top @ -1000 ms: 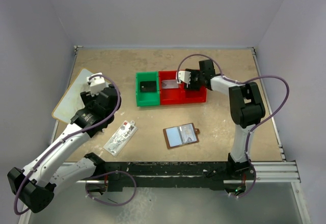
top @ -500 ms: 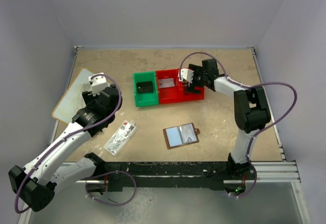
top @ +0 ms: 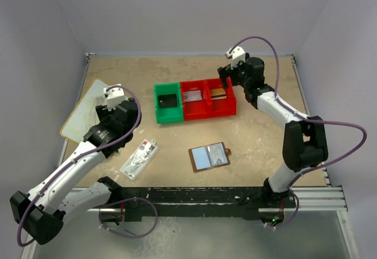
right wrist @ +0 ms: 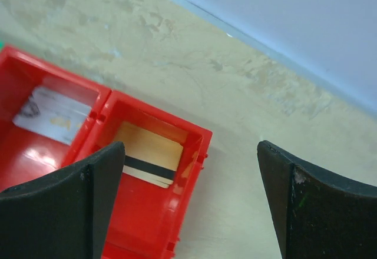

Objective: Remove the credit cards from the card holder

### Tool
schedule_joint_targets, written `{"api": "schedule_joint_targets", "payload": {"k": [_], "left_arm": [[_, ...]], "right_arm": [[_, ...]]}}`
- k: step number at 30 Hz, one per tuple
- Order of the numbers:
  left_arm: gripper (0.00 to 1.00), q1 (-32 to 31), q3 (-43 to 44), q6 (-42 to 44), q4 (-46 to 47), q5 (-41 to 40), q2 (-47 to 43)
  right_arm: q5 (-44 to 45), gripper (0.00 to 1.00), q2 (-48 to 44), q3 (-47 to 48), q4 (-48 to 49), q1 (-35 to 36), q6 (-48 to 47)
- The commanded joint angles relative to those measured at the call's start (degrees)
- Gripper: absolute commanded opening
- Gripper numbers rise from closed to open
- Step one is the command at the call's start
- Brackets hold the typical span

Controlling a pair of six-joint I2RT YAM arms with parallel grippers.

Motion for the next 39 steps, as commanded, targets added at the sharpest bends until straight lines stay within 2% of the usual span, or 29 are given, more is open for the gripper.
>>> {"api": "schedule_joint_targets", "payload": {"k": [1, 4, 5, 10, 17, 25, 27, 33, 36, 39], "left_arm": [[0.77, 0.3, 0.7, 0.7, 1.2, 0.3, -0.3], [0.77, 0.3, 0.7, 0.9, 1.2, 0.4, 0.0], [0.77, 0.3, 0.8, 0.9, 1.2, 0.4, 0.0], [0.77, 0.3, 0.8, 0.9, 1.0, 0.2, 0.4], [0.74, 0.3, 0.7, 1.2, 1.2, 1.6, 1.0], [0.73, 0.3, 0.9, 1.4, 1.1, 2.3, 2.1], [0.73, 0.3, 0.9, 1.4, 1.1, 2.4, 2.4], [0.73, 0.3, 0.9, 2.0, 1.5, 4.6, 4.0], [0.72, 0.3, 1.1, 3.2, 2.0, 7.4, 5.1], [0.68, 0.3, -0.2, 7.2, 5.8, 17.8, 5.3]], "right_arm": [[0.6, 0.87, 1.8, 5.0, -8.8, -1.0, 25.5], [-2.5, 0.55, 0.9, 1.3, -7.0, -1.0, 31.7], [-2.3, 0.49, 0.7, 0.8, -7.7, -1.0, 33.1], [-0.5, 0.35, -1.4, -2.1, -8.9, -0.9, 36.1], [1.4, 0.33, -9.5, -11.3, -8.0, -0.9, 40.4], [-1.6, 0.33, -20.9, -22.4, -6.9, -0.9, 42.6], [-4.4, 0.38, -24.2, -25.4, -5.8, -0.9, 44.3], [-15.8, 0.42, -30.3, -35.3, -4.3, -0.9, 49.9], [-20.2, 0.46, -33.1, -41.1, -0.8, -0.3, 55.2], [-17.3, 0.50, -33.8, -43.0, -4.5, 2.4, 57.5]]}}
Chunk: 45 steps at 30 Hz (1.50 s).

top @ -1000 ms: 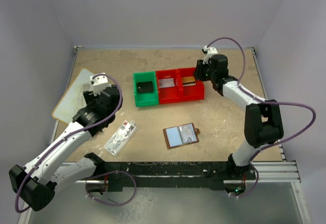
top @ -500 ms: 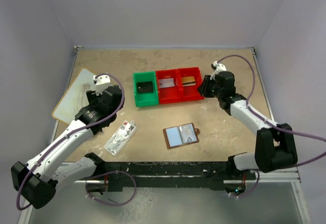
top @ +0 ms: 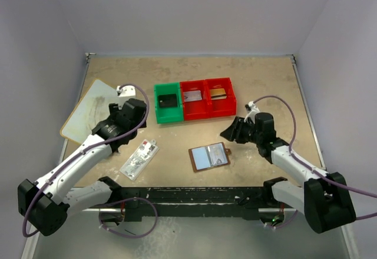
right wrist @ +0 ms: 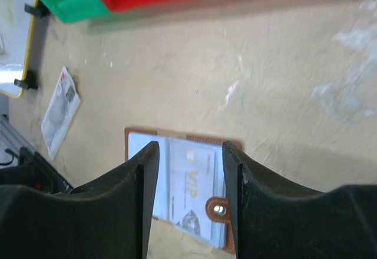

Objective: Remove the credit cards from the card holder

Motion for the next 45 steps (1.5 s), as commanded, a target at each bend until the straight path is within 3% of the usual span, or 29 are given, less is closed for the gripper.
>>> {"api": "schedule_joint_targets", "payload": {"k": [1, 4, 14, 19, 24, 27, 32, 37, 40, 45], "left_arm": [[0.67, 0.3, -0.7, 5.6, 6.5, 14.5, 0.1], [0.71, 0.2, -1.5, 6.5, 8.1, 22.4, 0.6], [0.73, 0.1, -1.2, 5.4, 8.3, 26.3, 1.7], [0.73, 0.2, -0.6, 4.8, 7.6, 24.1, 0.9], [0.78, 0.2, -0.9, 3.1, 7.9, 19.4, -2.5], [0.79, 0.2, -1.9, 3.7, 9.9, 22.3, -2.9], [0.79, -1.2, -2.5, -0.1, 18.4, 41.8, 3.0], [0.79, -14.8, 3.6, 0.6, 24.0, 34.5, 15.3], [0.79, -16.0, 6.4, 0.6, 26.3, 36.2, 23.3], [0.78, -17.7, 6.6, 1.4, 32.2, 39.2, 31.7]], "right_arm": [[-0.1, 0.51, -2.6, -2.6, -1.8, 4.2, 6.9], [6.4, 0.53, -6.8, -4.3, -4.5, 8.8, 10.0], [11.2, 0.53, -11.7, -2.2, -14.5, 12.4, 11.2], [11.5, 0.51, -14.4, -2.8, -16.3, 13.9, 10.4], [12.2, 0.56, -16.9, -1.7, -16.8, 14.1, 10.3], [9.7, 0.56, -15.6, -3.3, -15.1, 14.2, 13.7], [8.9, 0.55, -15.2, -7.4, -15.2, 16.5, 16.4], [9.9, 0.55, -18.2, -8.5, -20.1, 17.0, 18.6], [13.0, 0.55, -21.6, -9.3, -24.0, 17.2, 20.8], [11.2, 0.57, -20.1, -12.9, -20.1, 17.1, 23.1]]}}
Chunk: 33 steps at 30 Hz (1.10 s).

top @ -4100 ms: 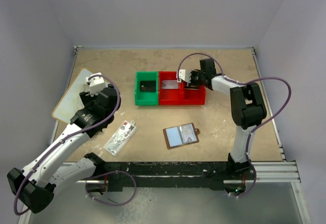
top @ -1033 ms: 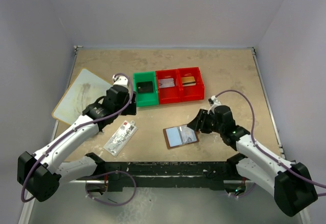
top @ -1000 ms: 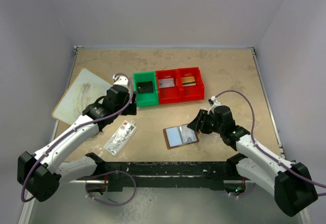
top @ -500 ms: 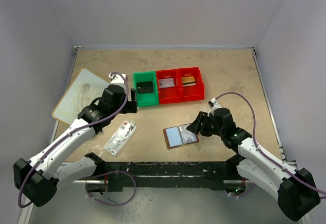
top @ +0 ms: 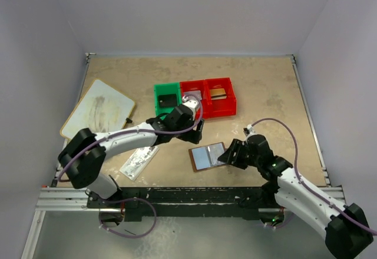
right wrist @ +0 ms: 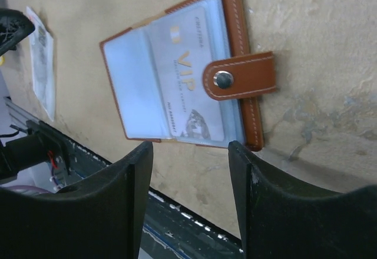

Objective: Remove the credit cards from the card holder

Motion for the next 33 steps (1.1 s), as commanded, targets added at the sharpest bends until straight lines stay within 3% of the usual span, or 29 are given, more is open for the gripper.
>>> {"api": "schedule_joint_targets", "payload": {"k": [1, 7, 12, 21, 28, 33], "left_arm": [[0.78, -1.3, 2.5, 0.9, 7.1, 2.8, 5.1], [0.75, -3.9, -0.2, 1.1, 9.6, 5.4, 9.6], [0.69, -4.9, -6.5, -1.2, 12.4, 6.1, 7.6], [0.64, -12.9, -18.6, -12.7, 20.4, 2.0, -1.5], [0.64, -22.5, -17.7, -19.9, 28.0, -6.1, 1.1], [0.65, -26.0, -12.2, -19.6, 25.9, -8.0, 5.0]], "right_arm": [[-0.5, 0.58, 3.4, -3.1, 3.2, 0.1, 3.6], [-0.3, 0.59, 8.4, -4.8, 10.0, 0.2, 6.0], [3.8, 0.61, 12.9, -1.6, 15.1, 0.0, 5.7], [-2.7, 0.61, 35.4, 12.2, 23.4, -0.5, -4.1], [-10.1, 0.56, 45.5, 23.4, 24.0, -0.2, -15.6], [-2.7, 0.60, 41.8, 25.1, 15.6, -0.4, -17.6]]}}
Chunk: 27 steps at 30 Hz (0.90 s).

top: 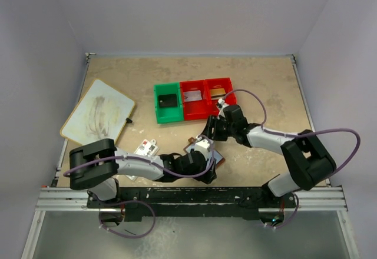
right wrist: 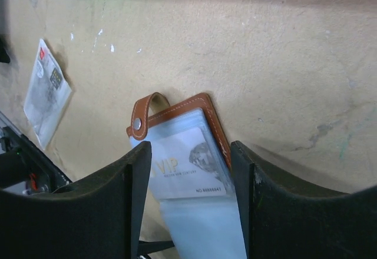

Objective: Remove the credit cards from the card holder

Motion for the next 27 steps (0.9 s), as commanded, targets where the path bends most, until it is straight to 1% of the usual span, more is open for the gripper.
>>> {"api": "schedule_joint_targets", "payload": {"k": [1, 2, 3, 6, 9, 10, 11, 14, 16, 17, 21, 24, 27], "left_arm": [[0.65, -2.9, 5.5, -1.7, 0.6, -5.9, 1.7], [0.65, -3.7, 5.6, -1.6, -1.2, -8.5, 0.6], [0.65, -4.3, 4.9, -1.7, -2.2, -10.9, -1.2], [0.64, -4.4, 1.2, -1.6, -6.4, -16.7, -9.6], [0.64, -3.5, -1.0, 0.2, -11.9, -21.7, -16.6], [0.64, -2.6, -1.0, 1.1, -13.1, -21.8, -17.7], [0.64, -0.3, -1.0, 1.9, -14.9, -21.2, -18.2], [0.57, 6.4, -0.7, 3.5, -15.4, -18.1, -18.3], [0.55, 8.4, 0.1, 5.4, -14.2, -17.5, -17.4], [0.55, 9.0, 0.8, 5.9, -13.4, -16.9, -16.7], [0.45, 10.5, 5.3, 8.8, -13.2, -14.3, -9.8], [0.40, 10.7, 7.9, 10.5, -12.6, -11.3, -5.6], [0.37, 10.7, 9.2, 11.2, -11.4, -8.8, -3.6]], "right_arm": [[6.7, 0.60, -5.3, 2.1, -7.6, -0.2, -4.1], [10.3, 0.61, -6.9, 2.1, -9.3, -0.4, -3.8], [11.6, 0.61, -8.4, 1.6, -10.4, -0.9, -3.4], [11.6, 0.61, -13.9, -1.4, -10.7, -2.2, -0.1], [9.1, 0.60, -20.5, -6.7, -6.5, -2.3, 4.7], [9.0, 0.59, -21.6, -7.8, -3.9, -2.2, 6.2], [7.8, 0.57, -23.0, -10.3, -1.3, -2.1, 9.5], [2.6, 0.48, -26.5, -18.0, 10.0, -1.7, 17.5], [2.1, 0.39, -27.5, -21.7, 14.9, -1.5, 21.2], [1.9, 0.38, -27.5, -22.8, 16.3, -1.3, 22.3], [-0.8, 0.36, -24.4, -24.5, 21.7, -1.2, 23.6], [-2.7, 0.33, -20.7, -24.6, 25.9, -0.9, 23.9], [-2.9, 0.32, -18.3, -25.0, 29.1, -0.3, 25.0]]}}
